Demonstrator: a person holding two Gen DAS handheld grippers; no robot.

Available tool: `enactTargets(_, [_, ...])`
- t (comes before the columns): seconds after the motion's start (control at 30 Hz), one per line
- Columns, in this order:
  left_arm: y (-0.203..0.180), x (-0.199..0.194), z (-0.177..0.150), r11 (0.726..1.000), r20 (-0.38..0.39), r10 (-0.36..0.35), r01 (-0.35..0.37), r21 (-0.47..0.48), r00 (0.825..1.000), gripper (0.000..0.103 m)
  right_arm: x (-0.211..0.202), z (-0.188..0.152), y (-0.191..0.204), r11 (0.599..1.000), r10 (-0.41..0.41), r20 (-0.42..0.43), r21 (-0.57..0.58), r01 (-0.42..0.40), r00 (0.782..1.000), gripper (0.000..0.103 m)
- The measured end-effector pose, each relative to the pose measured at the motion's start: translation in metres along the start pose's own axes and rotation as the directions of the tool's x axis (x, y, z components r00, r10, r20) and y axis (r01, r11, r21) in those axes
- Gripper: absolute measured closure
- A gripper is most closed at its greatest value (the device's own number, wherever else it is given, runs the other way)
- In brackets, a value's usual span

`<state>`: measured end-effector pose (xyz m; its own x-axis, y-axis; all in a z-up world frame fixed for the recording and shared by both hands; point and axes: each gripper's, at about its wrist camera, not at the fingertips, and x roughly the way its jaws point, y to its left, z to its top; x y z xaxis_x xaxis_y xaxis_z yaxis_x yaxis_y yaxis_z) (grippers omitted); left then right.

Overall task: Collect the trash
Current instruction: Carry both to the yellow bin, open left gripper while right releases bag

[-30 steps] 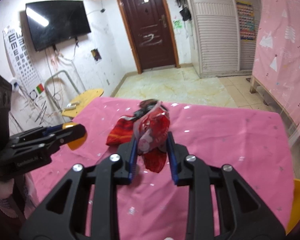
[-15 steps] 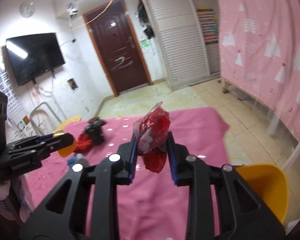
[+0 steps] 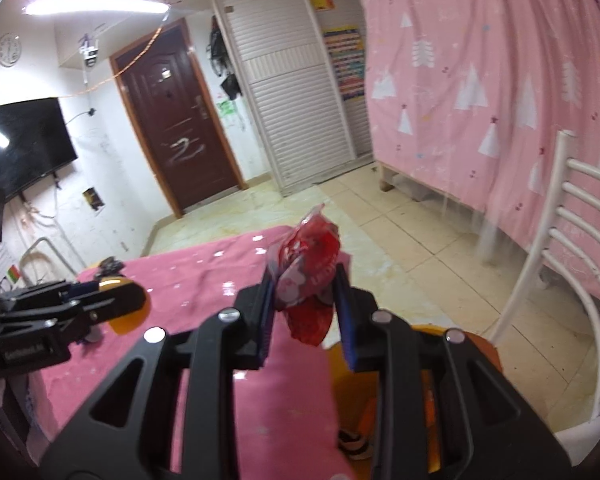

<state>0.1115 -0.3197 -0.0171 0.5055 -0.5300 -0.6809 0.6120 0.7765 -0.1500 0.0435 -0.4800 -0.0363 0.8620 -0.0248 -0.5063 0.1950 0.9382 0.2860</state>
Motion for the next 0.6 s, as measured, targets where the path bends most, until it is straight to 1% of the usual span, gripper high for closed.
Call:
enactTargets(0.1, [-0.013, 0.015, 0.005, 1.0, -0.018, -0.027, 0.027, -0.007, 0.999, 0.07, -0.001, 0.0, -0.014, 1.0, -0.006, -0.01, 0.022, 0.006, 1.0, 0.075])
enactTargets(0.13, [-0.016, 0.02, 0.006, 0.999, -0.022, -0.036, 0.036, -0.015, 0.999, 0.07, 0.0, 0.001, -0.019, 1.0, -0.001, -0.017, 0.031, 0.002, 1.0, 0.07])
enactTargets(0.17, [-0.019, 0.026, 0.008, 0.999, -0.029, -0.043, 0.043, -0.023, 0.999, 0.07, -0.001, 0.001, -0.022, 0.999, -0.001, -0.015, 0.04, 0.001, 1.0, 0.061])
enactTargets(0.23, [-0.024, 0.036, 0.009, 0.998, -0.043, -0.054, 0.053, -0.028, 0.998, 0.07, -0.003, 0.002, -0.027, 0.998, -0.001, -0.001, 0.062, 0.001, 1.0, 0.052])
enactTargets(0.4, [-0.039, 0.053, 0.01, 0.998, -0.065, -0.066, 0.064, -0.026, 0.996, 0.07, -0.023, 0.007, -0.052, 0.99, -0.025, 0.073, 0.14, 0.015, 0.997, 0.052])
enactTargets(0.53, [-0.055, 0.069, 0.012, 0.994, -0.079, -0.105, 0.102, -0.034, 0.991, 0.069, -0.043, 0.009, -0.074, 0.974, -0.03, 0.146, 0.226, -0.004, 0.989, 0.052])
enactTargets(0.6, [-0.063, 0.075, 0.012, 0.994, -0.088, -0.105, 0.102, -0.029, 0.991, 0.066, -0.049, 0.009, -0.081, 0.967, -0.03, 0.167, 0.253, -0.013, 0.986, 0.049])
